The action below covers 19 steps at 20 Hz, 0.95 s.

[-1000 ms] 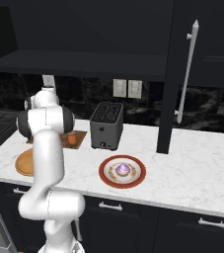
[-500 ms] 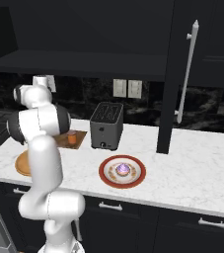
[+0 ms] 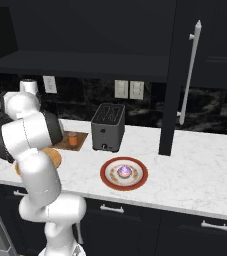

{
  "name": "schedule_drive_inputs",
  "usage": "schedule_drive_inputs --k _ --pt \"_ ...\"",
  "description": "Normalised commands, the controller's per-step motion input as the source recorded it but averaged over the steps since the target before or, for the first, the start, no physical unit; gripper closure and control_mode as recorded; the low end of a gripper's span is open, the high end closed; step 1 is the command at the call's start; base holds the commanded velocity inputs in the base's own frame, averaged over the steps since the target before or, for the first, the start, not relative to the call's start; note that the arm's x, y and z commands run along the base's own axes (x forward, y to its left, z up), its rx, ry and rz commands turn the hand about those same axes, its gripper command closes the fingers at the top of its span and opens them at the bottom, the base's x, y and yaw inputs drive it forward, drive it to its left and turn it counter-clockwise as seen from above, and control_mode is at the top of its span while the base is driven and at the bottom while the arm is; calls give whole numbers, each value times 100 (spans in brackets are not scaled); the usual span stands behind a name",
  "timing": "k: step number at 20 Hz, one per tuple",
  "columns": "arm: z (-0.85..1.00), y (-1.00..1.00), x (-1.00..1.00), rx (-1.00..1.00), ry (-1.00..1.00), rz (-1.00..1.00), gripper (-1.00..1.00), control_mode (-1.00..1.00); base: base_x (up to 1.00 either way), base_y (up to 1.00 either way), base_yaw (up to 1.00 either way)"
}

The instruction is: From the different types of pastries on the counter, select a croissant and place it on the cutting board. Then retrieve a jar of jam from the cabinet and place it alongside the croissant on the cutting board.

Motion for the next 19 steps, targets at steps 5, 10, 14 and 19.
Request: schedule_drive_inputs --k 5,10,14,19 --pt "100 0 -35 3 0 0 -100 -100 0 0 0" --pt "34 -16 -94 2 -10 0 -100 -100 0 0 0" --pt "-17 -49 -100 3 -27 0 -100 -100 0 0 0" --pt "-26 -77 -100 9 -26 0 -100 -100 0 0 0"
